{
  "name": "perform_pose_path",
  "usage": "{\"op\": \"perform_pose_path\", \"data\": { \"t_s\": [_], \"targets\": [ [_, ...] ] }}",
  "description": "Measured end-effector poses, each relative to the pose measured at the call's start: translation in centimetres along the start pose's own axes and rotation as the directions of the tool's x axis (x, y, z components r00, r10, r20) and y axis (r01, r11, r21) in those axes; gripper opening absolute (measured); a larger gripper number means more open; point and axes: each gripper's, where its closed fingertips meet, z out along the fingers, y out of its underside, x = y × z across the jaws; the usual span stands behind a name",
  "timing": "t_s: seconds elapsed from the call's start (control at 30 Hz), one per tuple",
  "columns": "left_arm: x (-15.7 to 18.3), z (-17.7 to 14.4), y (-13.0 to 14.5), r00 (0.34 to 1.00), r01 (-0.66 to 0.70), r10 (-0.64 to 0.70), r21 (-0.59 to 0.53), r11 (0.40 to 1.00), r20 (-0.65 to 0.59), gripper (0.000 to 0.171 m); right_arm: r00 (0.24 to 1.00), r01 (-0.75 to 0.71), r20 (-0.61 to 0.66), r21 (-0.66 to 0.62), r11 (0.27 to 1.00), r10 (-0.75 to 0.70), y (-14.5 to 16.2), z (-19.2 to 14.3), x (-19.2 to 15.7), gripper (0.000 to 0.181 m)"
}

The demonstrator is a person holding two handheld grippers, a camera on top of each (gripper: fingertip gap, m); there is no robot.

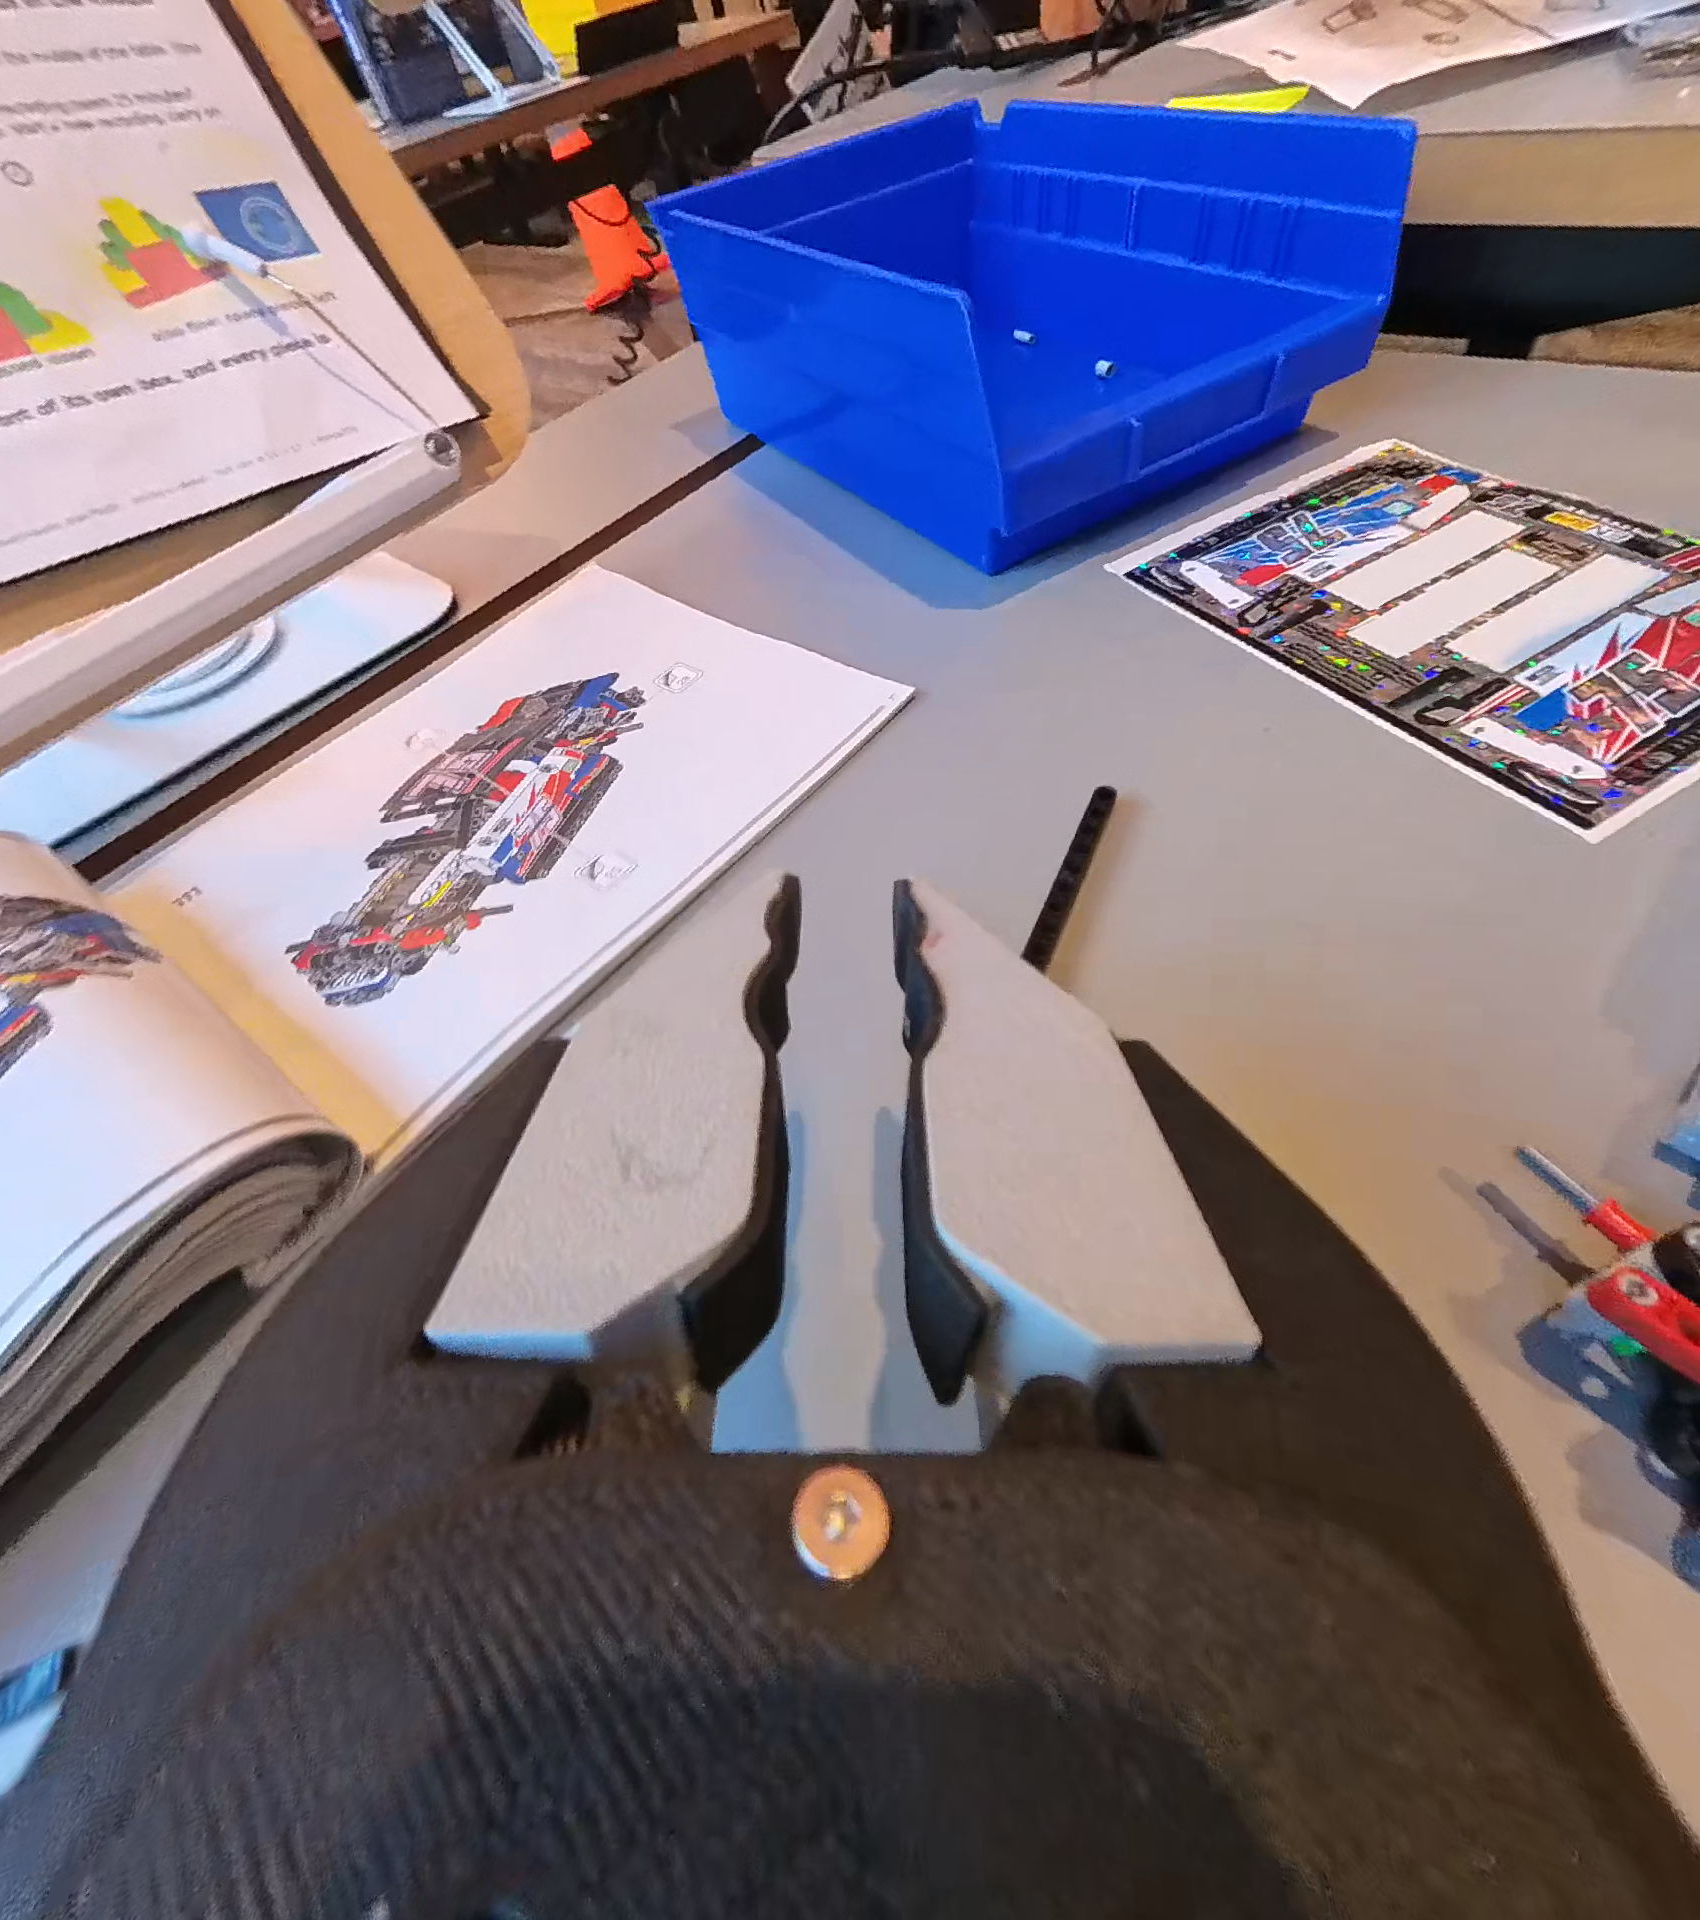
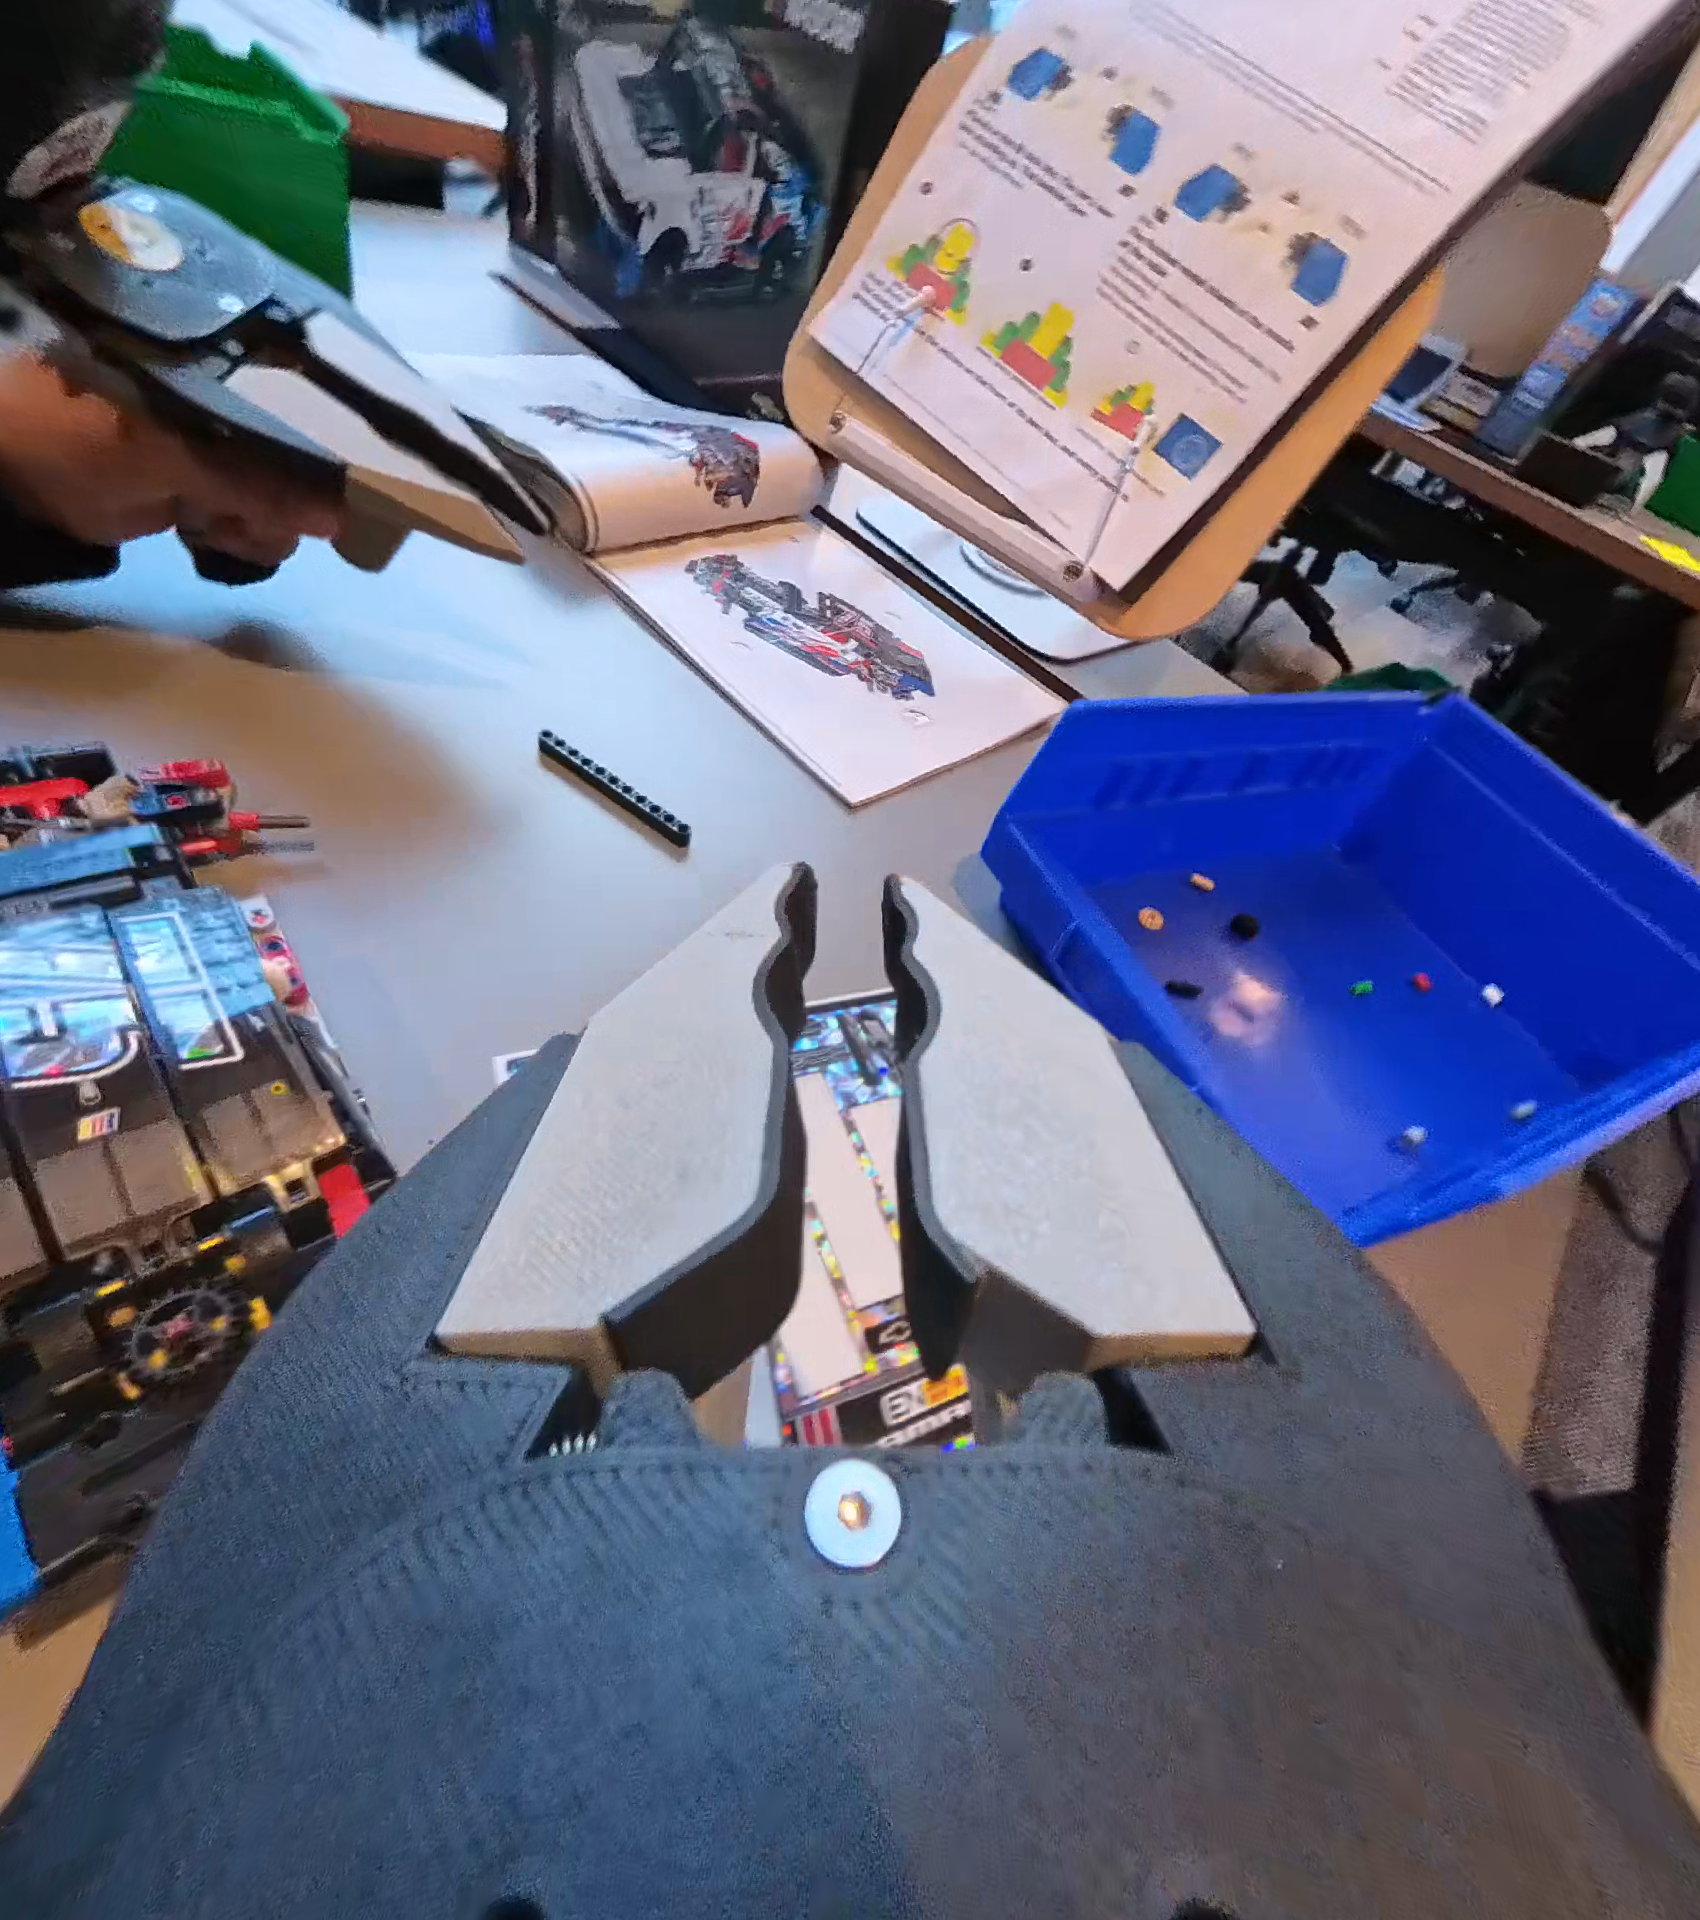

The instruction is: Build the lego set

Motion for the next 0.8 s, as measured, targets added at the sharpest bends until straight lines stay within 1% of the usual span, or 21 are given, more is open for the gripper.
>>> {"op": "perform_pose_path", "data": {
  "t_s": [0.07,0.13,0.27,0.4,0.5,0.63,0.7,0.8],
  "targets": [
    [0.0,-0.9,0.2,1.0,0.025,-0.025,0.009,1.0,0.01,0.014,0.997,-0.075,-0.017,0.028,0.997,0.075,1.0,-0.4,-0.2,0.011],
    [0.3,-1.7,0.4,0.999,0.027,-0.027,0.018,0.999,0.017,0.013,0.993,-0.114,-0.026,0.032,0.993,0.115,2.5,-0.4,-0.6,0.011],
    [1.1,-2.7,1.1,1.0,-0.006,0.006,0.005,1.0,0.021,0.013,0.99,-0.116,-0.083,-0.008,0.993,0.115,5.2,0.3,-1.1,0.012],
    [1.4,-3.3,1.1,1.0,-0.031,0.031,-0.006,0.999,0.001,0.015,0.986,-0.136,-0.102,-0.008,0.991,0.134,5.8,1.5,-1.1,0.016],
    [1.4,-3.7,1.5,0.995,-0.093,0.092,-0.026,0.995,-0.024,0.017,0.98,-0.118,-0.164,-0.002,0.993,0.116,6.1,2.3,0.0,0.018],
    [1.8,-4.6,2.6,0.988,-0.139,0.135,-0.045,0.989,-0.078,0.023,0.968,-0.127,-0.22,-0.028,0.992,0.117,7.7,3.0,1.1,0.022],
    [2.4,-5.5,2.5,0.986,-0.138,0.135,-0.017,0.99,-0.102,0.027,0.963,-0.146,-0.235,-0.029,0.989,0.135,7.8,3.0,1.6,0.023],
    [2.9,-7.1,1.5,0.988,-0.085,0.098,0.111,0.99,-0.118,0.024,0.947,-0.182,-0.278,-0.04,0.982,0.164,8.3,2.9,2.5,0.034]
  ]
}}
